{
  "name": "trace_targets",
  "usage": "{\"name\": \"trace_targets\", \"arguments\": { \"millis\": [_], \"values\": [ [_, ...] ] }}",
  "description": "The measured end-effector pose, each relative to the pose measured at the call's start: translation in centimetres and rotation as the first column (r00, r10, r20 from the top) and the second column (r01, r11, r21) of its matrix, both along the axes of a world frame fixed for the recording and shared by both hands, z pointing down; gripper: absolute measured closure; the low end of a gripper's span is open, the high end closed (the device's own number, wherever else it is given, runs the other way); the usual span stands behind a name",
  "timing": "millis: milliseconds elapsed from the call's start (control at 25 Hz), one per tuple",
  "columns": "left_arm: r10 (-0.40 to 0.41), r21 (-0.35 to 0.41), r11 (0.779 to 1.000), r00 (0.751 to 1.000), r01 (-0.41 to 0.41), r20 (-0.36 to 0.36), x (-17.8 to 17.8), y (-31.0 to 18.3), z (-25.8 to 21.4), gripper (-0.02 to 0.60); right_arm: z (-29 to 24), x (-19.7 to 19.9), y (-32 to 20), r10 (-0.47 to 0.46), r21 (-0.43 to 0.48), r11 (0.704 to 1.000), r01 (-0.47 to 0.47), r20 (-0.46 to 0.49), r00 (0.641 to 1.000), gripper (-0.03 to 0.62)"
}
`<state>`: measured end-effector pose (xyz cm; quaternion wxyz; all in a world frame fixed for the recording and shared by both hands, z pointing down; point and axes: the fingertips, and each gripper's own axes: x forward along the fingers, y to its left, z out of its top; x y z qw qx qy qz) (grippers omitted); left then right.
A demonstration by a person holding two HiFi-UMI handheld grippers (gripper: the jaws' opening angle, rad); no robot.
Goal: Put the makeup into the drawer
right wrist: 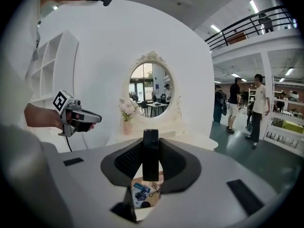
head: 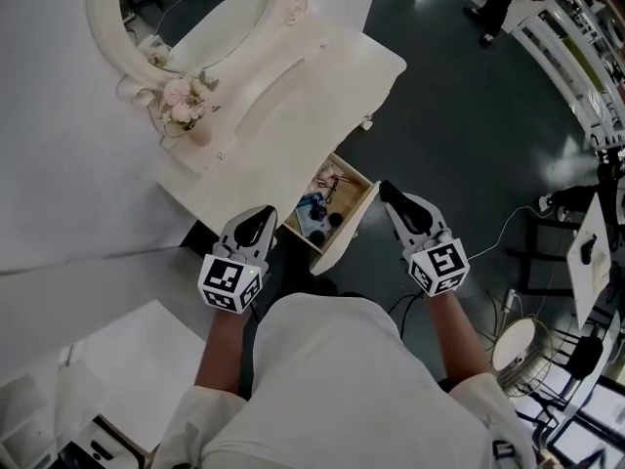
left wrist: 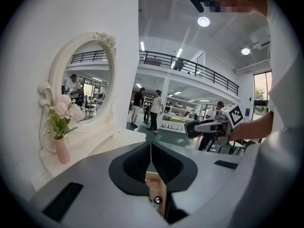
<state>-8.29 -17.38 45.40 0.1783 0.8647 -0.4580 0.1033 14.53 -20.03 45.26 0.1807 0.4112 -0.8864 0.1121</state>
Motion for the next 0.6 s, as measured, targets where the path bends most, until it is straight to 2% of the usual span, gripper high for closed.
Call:
{"name": "trace_targets", "arguments": {
  "millis": [600],
  "values": [
    [0.130,-0.077,0.988,0.991,-0.131,-0.016,-1.3,-5.4,4.7,0.557,5.2,-3.9,-4.7,0.024,-0.142,0.989,-0.034,-0.074,0.997,0.488]
  ]
}}
